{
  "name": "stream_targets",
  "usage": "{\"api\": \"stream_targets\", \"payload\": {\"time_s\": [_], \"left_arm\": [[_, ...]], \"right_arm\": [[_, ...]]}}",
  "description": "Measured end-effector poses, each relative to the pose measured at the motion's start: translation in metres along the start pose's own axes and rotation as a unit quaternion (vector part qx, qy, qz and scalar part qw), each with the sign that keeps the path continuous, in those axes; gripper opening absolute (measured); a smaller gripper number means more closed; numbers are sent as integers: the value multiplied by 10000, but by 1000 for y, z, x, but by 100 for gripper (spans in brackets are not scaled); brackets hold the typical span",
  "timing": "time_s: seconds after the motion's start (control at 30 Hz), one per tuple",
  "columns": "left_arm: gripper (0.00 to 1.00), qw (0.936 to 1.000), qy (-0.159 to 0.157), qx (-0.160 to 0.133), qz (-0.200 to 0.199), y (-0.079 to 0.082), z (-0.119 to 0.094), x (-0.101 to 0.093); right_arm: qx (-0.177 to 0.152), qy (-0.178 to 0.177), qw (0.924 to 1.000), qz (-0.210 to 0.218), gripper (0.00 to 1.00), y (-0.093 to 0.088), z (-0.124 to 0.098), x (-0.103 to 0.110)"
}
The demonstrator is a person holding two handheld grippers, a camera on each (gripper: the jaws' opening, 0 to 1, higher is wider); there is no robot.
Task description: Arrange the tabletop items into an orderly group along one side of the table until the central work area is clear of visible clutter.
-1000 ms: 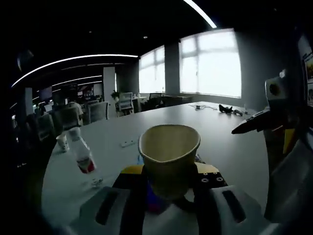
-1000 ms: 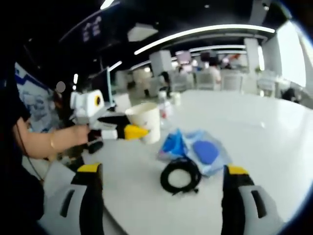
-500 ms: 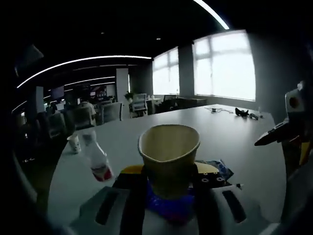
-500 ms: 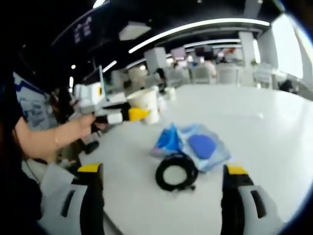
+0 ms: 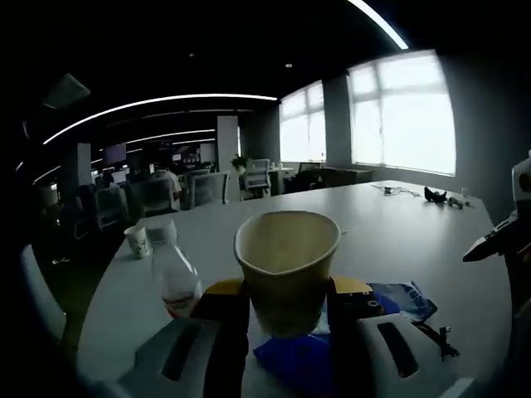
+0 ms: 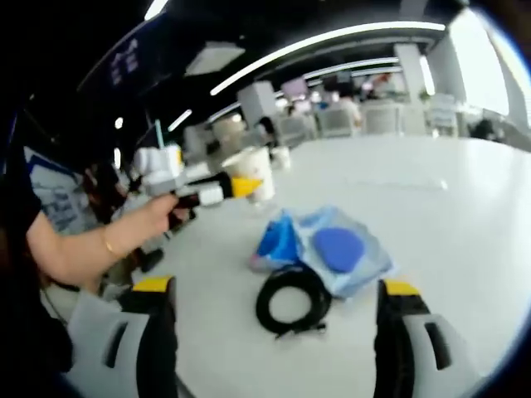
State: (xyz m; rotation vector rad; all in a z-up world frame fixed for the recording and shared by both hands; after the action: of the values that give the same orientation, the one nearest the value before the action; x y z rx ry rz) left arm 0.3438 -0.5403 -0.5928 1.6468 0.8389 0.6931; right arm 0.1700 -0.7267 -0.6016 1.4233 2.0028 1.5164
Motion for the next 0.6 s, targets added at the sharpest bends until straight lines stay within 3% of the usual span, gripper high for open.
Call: {"api": "stream_targets", "payload": {"time_s": [0.6], "left_arm": [[35,9987,440,256,53,-28,62,24]], "right_arm": [[174,-188,9992,293,96,-17,18,-28]]}}
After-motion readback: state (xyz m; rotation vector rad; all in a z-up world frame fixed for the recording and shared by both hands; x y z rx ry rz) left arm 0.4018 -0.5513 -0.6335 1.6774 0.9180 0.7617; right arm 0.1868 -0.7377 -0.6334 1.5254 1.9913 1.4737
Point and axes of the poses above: the point that each gripper's makers call its tool centre point, and the gripper's own axes: z roughly forward along the fingers, x roughly to its left, y roughly out of its top, the point moved 5 cm from there along -z, roughly backward along the fingers, and after that the axes turned 3 degrees about y, right-handed, at the moved point
